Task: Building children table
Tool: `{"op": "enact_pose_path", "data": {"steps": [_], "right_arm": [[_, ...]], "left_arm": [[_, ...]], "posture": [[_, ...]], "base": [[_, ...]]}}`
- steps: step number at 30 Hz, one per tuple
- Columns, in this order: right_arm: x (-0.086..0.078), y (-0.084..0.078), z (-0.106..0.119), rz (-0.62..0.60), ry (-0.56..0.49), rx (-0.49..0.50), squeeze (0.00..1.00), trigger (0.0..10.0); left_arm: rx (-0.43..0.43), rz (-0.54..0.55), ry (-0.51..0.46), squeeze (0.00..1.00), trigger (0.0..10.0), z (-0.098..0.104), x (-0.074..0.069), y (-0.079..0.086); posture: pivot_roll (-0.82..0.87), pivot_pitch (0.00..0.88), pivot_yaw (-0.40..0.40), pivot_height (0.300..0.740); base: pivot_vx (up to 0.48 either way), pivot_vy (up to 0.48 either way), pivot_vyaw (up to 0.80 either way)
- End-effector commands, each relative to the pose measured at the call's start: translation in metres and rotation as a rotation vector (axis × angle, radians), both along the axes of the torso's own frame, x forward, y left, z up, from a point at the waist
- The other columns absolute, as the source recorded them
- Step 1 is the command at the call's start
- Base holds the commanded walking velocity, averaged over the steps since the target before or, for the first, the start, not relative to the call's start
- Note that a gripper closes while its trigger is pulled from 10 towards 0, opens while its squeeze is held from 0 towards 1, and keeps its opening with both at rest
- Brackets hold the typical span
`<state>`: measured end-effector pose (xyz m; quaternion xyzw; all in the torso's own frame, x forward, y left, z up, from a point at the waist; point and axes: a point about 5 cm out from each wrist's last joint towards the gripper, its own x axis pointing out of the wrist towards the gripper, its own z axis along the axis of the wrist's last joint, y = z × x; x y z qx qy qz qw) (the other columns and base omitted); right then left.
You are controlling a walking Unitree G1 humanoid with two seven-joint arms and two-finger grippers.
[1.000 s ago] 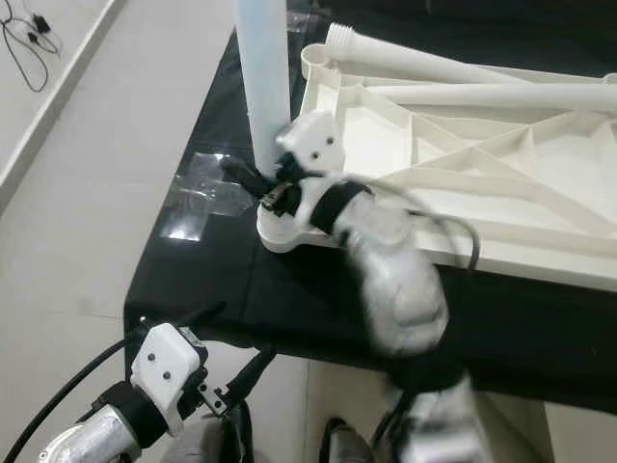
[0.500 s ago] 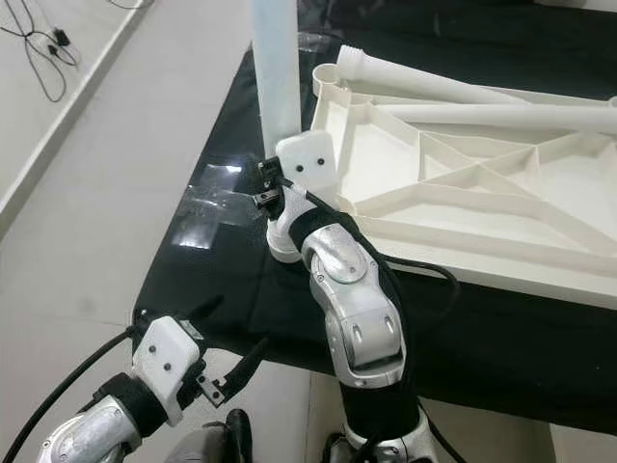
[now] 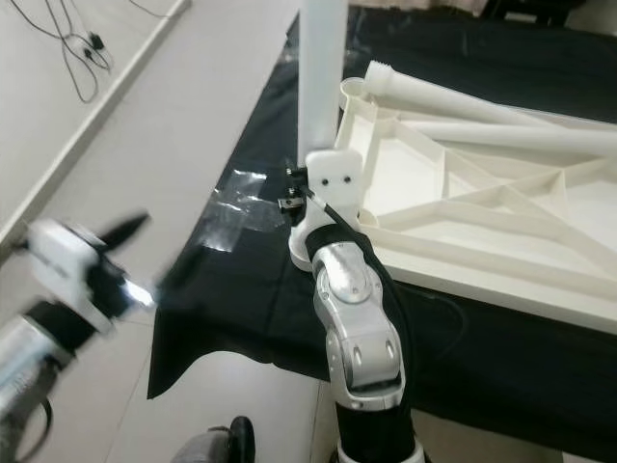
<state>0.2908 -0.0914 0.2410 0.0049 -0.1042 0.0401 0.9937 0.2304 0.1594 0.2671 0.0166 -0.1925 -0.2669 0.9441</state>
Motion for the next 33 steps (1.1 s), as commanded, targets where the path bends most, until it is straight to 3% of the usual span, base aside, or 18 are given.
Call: {"op": "enact_pose_path", "data": {"steps": [1,4,5,6,9,13,14,16,17,20,23,27,33], "right_arm": [[0.000,-0.014,-0.066,-0.106,0.312,0.043,0.00,10.0],[0.000,-0.013,-0.067,-0.107,0.313,0.046,0.00,10.0],[0.001,-0.012,-0.068,-0.113,0.315,0.045,0.00,10.0],[0.001,-0.012,-0.068,-0.113,0.315,0.045,0.00,10.0],[0.005,-0.008,-0.068,-0.119,0.312,0.039,0.00,10.0],[0.006,-0.002,-0.067,-0.110,0.303,0.041,0.00,10.0],[0.006,-0.002,-0.067,-0.110,0.303,0.041,0.00,10.0],[0.006,0.000,-0.066,-0.103,0.296,0.045,0.00,10.0],[0.005,0.003,-0.064,-0.097,0.279,0.050,0.00,10.0],[0.005,0.003,-0.063,-0.095,0.271,0.050,0.00,10.0],[0.004,0.006,-0.059,-0.081,0.252,0.052,0.00,10.0],[0.004,0.008,-0.059,-0.075,0.248,0.053,0.00,10.0],[0.004,0.017,-0.054,-0.037,0.233,0.061,0.00,10.0]], "left_arm": [[-0.029,-0.107,-0.042,0.00,10.0,0.023,0.002,0.001],[-0.039,-0.173,-0.069,0.00,10.0,0.037,0.004,0.000],[-0.044,-0.280,-0.099,0.00,10.0,0.056,0.009,-0.003],[-0.044,-0.280,-0.099,0.00,10.0,0.056,0.009,-0.003],[-0.042,-0.525,-0.122,0.00,10.0,0.093,0.016,-0.008],[-0.044,-0.720,-0.086,0.00,10.0,0.114,0.020,-0.015],[-0.044,-0.720,-0.086,0.00,10.0,0.114,0.020,-0.015],[-0.042,-0.774,-0.065,0.00,10.0,0.122,0.026,-0.020],[-0.040,-0.852,-0.017,0.00,10.0,0.133,0.036,-0.028],[-0.036,-0.872,0.011,0.00,10.0,0.137,0.042,-0.031],[0.024,-0.878,0.093,0.00,10.0,0.137,0.062,-0.041],[0.050,-0.874,0.112,0.00,10.0,0.137,0.068,-0.043],[0.129,-0.816,0.133,0.00,10.0,0.124,0.097,-0.067]], "posture": [[0.10,0.276,0.069,0.740],[0.11,0.268,0.079,0.740],[0.11,0.259,0.085,0.740],[0.11,0.259,0.085,0.740],[0.11,0.245,0.097,0.740],[0.10,0.235,0.106,0.740],[0.10,0.235,0.106,0.740],[0.10,0.233,0.112,0.740],[0.10,0.232,0.114,0.740],[0.09,0.232,0.118,0.740],[0.09,0.235,0.125,0.740],[0.09,0.235,0.125,0.740],[0.09,0.240,0.128,0.740]], "base": [[0.000,0.000,0.00],[0.000,0.000,0.00],[0.000,0.000,0.00],[0.000,0.000,0.00],[0.000,0.000,0.00],[0.000,0.000,0.00],[0.000,0.000,0.00],[0.000,0.000,0.00],[0.000,0.000,0.00],[0.000,0.000,0.00],[0.000,0.000,0.00],[0.000,0.000,0.00],[0.000,0.000,0.00]]}}
